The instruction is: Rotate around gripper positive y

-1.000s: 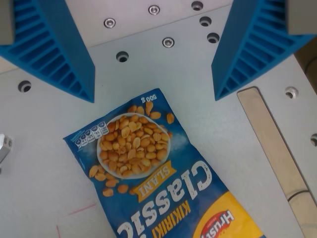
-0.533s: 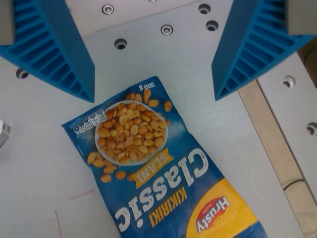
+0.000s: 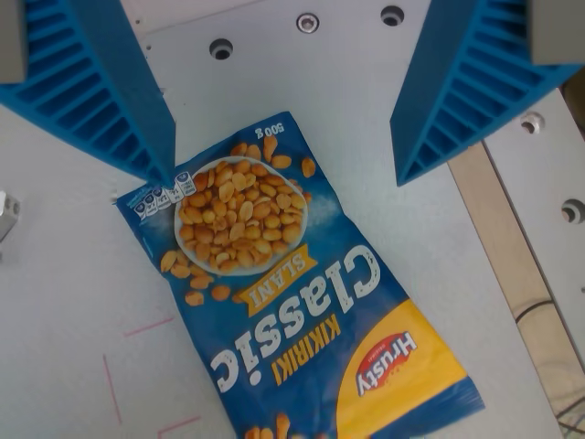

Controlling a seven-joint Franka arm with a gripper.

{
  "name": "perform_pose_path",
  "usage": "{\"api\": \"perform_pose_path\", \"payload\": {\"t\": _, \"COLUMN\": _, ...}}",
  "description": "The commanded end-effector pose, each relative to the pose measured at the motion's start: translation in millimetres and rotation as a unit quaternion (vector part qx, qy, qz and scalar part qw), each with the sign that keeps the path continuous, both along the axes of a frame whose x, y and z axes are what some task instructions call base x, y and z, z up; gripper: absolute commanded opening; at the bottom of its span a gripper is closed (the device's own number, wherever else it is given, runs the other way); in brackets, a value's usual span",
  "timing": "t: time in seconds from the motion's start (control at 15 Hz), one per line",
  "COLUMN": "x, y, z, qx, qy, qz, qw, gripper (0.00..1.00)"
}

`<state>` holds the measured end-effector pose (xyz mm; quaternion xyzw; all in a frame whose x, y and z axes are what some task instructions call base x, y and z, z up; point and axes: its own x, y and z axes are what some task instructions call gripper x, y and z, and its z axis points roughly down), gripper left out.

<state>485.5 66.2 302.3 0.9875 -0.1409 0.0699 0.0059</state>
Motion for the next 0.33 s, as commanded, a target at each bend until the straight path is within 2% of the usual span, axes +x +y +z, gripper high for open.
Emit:
{"api": "perform_pose_path", "payload": {"t": 0.07, "x": -16.8, "y": 0.7, "z": 1.0, "qx": -0.052, "qy": -0.145, "qz": -0.01, "qw": 0.988, "gripper": 1.0}}
{"api": "perform_pose_path", "payload": {"t": 0.33, "x": -16.8, "y": 0.7, "z": 1.0, "qx": -0.06, "qy": -0.17, "qz": -0.01, "qw": 0.9835, "gripper": 1.0}}
